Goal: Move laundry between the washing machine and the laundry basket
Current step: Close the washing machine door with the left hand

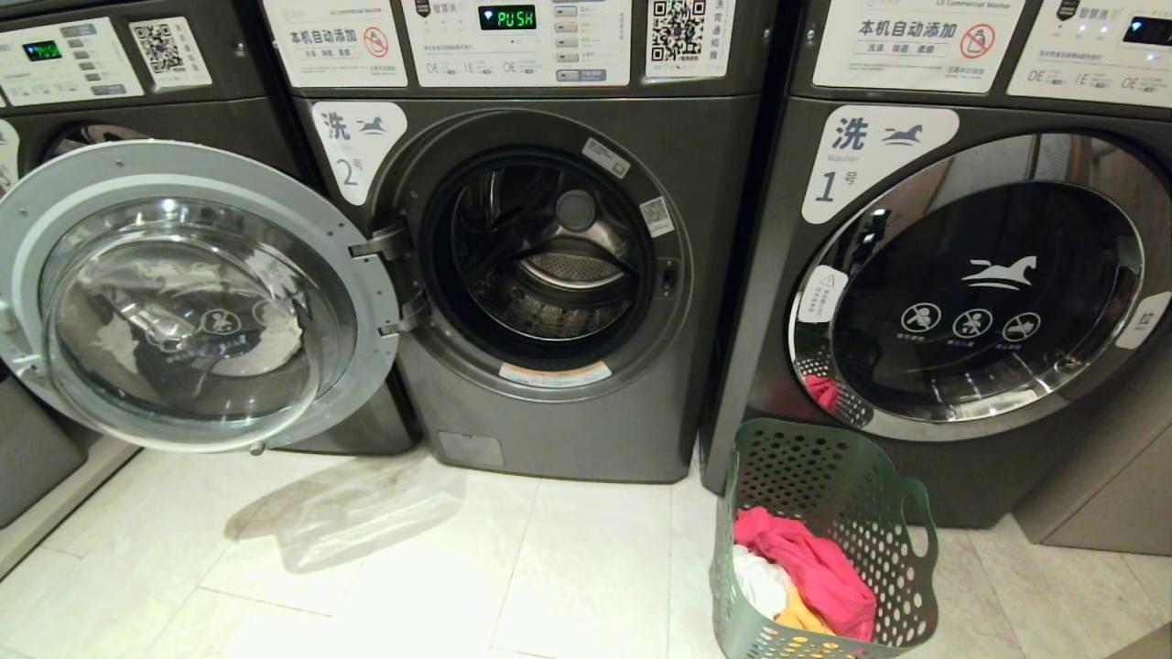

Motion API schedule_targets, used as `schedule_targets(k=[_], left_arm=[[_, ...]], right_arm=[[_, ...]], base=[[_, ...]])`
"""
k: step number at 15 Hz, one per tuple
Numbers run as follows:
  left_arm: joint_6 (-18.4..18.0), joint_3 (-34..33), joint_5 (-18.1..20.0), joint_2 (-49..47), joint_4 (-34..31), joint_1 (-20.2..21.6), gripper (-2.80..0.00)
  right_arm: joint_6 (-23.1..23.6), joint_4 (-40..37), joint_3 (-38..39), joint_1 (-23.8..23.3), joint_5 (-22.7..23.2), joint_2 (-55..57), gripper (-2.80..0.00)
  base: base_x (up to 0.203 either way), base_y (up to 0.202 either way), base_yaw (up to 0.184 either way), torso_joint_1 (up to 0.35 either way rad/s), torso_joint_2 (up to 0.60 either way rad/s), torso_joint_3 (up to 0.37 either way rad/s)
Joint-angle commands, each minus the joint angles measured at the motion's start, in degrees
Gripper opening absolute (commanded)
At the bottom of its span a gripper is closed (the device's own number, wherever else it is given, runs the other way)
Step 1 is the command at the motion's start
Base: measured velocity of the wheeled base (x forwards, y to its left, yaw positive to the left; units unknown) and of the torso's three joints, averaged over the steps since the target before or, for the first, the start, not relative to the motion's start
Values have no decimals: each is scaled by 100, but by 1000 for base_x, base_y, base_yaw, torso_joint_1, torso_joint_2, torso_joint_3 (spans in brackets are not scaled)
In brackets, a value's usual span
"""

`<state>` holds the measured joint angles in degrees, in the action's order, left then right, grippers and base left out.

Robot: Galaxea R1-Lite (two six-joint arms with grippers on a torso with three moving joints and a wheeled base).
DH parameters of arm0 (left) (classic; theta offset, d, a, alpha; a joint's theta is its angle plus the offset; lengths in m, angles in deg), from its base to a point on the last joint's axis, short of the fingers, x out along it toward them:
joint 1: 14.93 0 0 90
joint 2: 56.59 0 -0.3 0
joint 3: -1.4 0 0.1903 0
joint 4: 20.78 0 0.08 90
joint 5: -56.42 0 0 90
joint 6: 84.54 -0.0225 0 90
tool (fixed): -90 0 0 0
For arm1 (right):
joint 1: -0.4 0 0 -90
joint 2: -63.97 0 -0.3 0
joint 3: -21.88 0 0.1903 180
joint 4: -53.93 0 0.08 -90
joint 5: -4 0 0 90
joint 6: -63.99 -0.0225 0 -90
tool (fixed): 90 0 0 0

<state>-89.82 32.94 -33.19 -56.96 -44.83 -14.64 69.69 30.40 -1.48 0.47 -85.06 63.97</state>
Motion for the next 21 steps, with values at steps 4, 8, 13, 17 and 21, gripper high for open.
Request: schedule_targets(k=[4,8,13,17,21], left_arm=[[-41,3044,-393,-2325,-375,31,-280],[299,6007,-1106,-5712,-494,211,-280],[605,8358,-736,-8530,-263,2197,-280],[612,9499,245,-9767,348,3388,-280],[728,10307,1388,-10554,396,3826,-280]], right_arm=[[-7,7,0,1,20,9,-280],[-7,7,0,1,12,9,-280],[-25,7,0,1,3,9,-280],[-51,5,0,1,-26,9,-280],[-104,7,0,1,-41,9,-280]], base=[[0,0,0,0,0,0],[0,0,0,0,0,0],[0,0,0,0,0,0],[0,0,0,0,0,0],[0,0,0,0,0,0]])
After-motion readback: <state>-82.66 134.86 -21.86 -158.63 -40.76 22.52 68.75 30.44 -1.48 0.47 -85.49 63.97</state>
